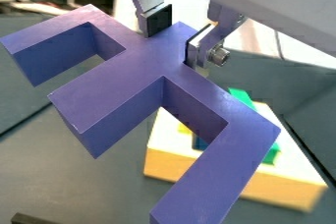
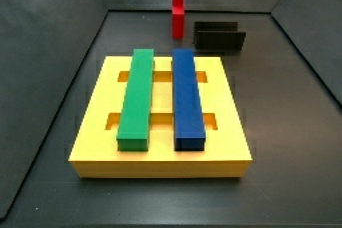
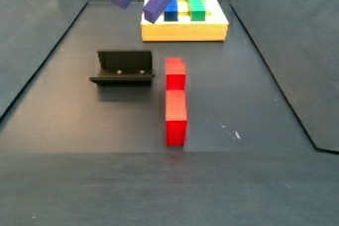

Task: Pick up the purple object. Move up. Place the purple object on the fixture. Regrasp the purple object. Move to above the board. Insert the purple object.
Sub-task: Place the purple object on the fixture.

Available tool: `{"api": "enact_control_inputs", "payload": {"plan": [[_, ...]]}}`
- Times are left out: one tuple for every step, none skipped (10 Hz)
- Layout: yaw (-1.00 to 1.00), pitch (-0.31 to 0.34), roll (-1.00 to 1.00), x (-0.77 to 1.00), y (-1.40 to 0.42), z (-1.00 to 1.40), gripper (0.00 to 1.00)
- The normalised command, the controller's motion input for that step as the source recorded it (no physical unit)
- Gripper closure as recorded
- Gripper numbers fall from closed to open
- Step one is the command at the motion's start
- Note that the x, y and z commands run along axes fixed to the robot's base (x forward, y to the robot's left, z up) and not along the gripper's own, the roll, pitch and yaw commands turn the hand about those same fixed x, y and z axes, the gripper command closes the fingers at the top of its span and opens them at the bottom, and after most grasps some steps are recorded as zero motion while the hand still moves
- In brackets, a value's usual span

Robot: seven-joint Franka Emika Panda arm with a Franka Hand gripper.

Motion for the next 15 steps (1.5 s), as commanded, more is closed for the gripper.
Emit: {"api": "enact_control_inputs", "payload": {"plan": [[0.69, 0.183, -0.50, 0.15, -0.16, 0.00, 1.00], [0.70, 0.169, -0.47, 0.15, -0.16, -0.03, 1.00], [0.73, 0.146, -0.40, 0.14, -0.12, -0.09, 1.00], [0.73, 0.137, -0.33, 0.15, -0.09, -0.11, 1.00], [0.69, 0.149, -0.27, 0.19, -0.03, -0.11, 1.00], [0.49, 0.229, -0.22, 0.36, 0.04, -0.12, 1.00], [0.31, 0.271, -0.27, 0.33, 0.36, -0.18, 1.00], [0.24, 0.297, -0.29, 0.40, 0.39, -0.19, 1.00], [0.24, 0.297, -0.35, 0.41, 0.37, -0.26, 1.00], [0.25, 0.257, -0.40, 0.40, 0.34, -0.34, 1.00], [0.25, 0.229, -0.46, 0.52, 0.20, -0.53, 1.00], [0.12, 0.177, -0.51, 0.47, 0.24, -0.61, 1.00], [0.13, 0.231, -0.40, 0.51, 0.27, -0.65, 1.00], [0.01, 0.300, -0.23, 0.51, 0.24, -0.62, 1.00], [0.00, 0.394, 0.00, 0.54, 0.23, -0.47, 1.00]]}}
